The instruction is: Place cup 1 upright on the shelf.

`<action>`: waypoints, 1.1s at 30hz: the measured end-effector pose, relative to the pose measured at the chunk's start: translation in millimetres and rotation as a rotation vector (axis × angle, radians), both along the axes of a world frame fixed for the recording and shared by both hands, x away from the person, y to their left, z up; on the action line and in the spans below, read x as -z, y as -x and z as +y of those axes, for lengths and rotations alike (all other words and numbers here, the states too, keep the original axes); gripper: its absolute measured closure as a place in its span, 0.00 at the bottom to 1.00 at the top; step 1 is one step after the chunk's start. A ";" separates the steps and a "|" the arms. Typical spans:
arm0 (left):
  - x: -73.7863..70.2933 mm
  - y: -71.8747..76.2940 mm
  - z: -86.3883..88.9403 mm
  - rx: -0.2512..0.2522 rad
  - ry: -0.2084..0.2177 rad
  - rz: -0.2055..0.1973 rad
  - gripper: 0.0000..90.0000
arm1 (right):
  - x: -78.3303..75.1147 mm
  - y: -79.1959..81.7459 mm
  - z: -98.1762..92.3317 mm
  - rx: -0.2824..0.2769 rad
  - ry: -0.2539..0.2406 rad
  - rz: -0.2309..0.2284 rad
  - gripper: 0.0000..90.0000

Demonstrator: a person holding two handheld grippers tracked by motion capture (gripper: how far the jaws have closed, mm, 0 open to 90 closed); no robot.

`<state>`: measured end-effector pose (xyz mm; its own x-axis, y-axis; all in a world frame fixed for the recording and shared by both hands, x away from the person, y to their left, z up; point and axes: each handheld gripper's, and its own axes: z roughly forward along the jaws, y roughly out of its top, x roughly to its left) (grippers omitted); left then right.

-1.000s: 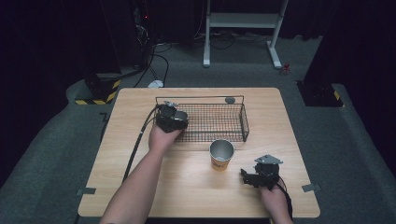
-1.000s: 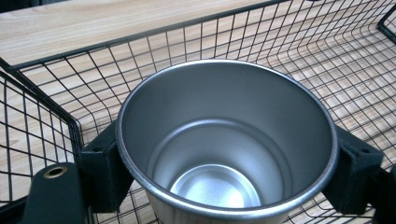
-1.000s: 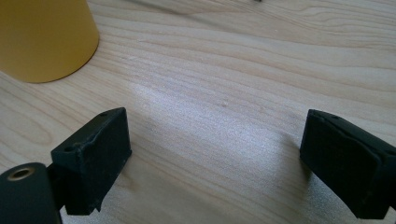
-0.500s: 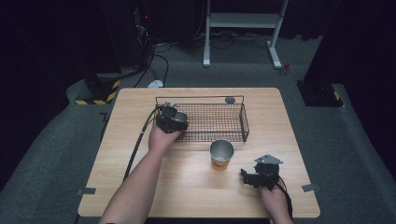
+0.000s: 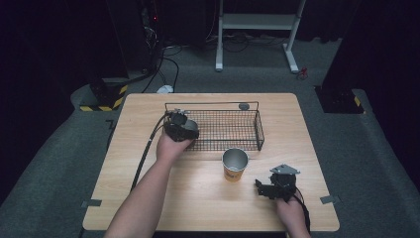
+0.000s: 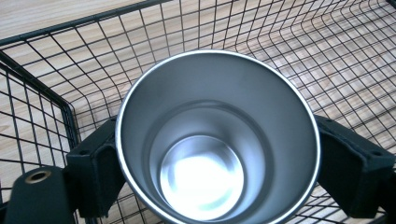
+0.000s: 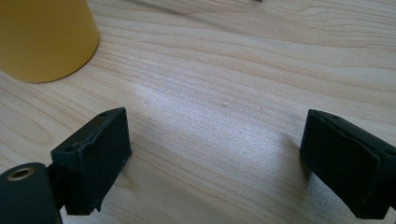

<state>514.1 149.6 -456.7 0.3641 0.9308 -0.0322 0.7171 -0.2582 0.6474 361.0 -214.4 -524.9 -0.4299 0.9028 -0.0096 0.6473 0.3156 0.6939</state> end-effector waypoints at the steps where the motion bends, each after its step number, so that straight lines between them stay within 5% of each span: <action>1: -0.6 0.0 0.7 0.000 -0.001 -0.003 0.14 | 0.0 0.0 0.1 0.001 -0.002 0.000 0.09; 33: -4.4 6.7 3.9 0.004 -0.015 -0.040 0.13 | 0.0 0.0 0.0 0.000 0.000 0.000 0.09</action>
<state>507.4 153.5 -452.2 0.3690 0.9294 -0.0034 0.6895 -0.2713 0.6715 361.0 -214.4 -524.9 -0.4299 0.9028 -0.0098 0.6471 0.3157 0.6940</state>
